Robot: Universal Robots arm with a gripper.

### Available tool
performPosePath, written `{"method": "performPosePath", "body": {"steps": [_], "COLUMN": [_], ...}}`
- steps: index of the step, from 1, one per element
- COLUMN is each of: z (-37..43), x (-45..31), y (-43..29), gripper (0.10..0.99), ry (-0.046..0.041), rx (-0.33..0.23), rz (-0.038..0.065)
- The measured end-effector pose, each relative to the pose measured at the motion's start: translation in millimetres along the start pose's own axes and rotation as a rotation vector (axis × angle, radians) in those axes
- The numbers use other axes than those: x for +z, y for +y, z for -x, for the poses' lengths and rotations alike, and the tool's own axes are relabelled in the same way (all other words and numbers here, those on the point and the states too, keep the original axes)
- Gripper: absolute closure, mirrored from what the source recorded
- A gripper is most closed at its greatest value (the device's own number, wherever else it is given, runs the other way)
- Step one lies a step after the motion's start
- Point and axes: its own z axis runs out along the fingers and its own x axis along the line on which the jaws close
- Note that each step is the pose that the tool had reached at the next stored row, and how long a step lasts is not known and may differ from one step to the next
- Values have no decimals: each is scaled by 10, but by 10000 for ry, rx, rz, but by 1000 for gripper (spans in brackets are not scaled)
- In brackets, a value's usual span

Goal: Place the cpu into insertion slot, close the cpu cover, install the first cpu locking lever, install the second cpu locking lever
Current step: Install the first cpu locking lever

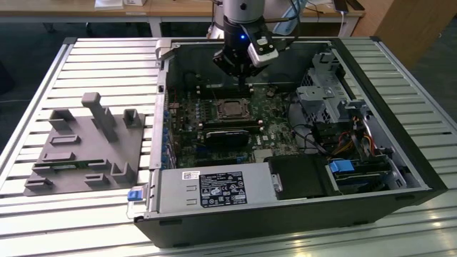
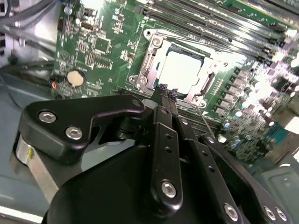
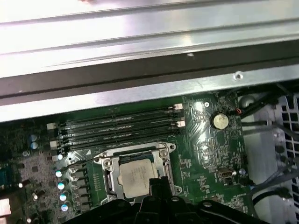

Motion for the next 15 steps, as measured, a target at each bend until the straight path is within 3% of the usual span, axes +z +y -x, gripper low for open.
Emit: {"method": "performPosePath", "body": {"steps": [8,11,12,15], "z": [0,1,1,0], "x": [1,2,1,1], "y": [0,1,0,0], "gripper": [980,980,980,980], "ry": [22,51,120,462], "rx": [-1394,-1682,-1712,-1743], "rz": [114,137,133,109]}}
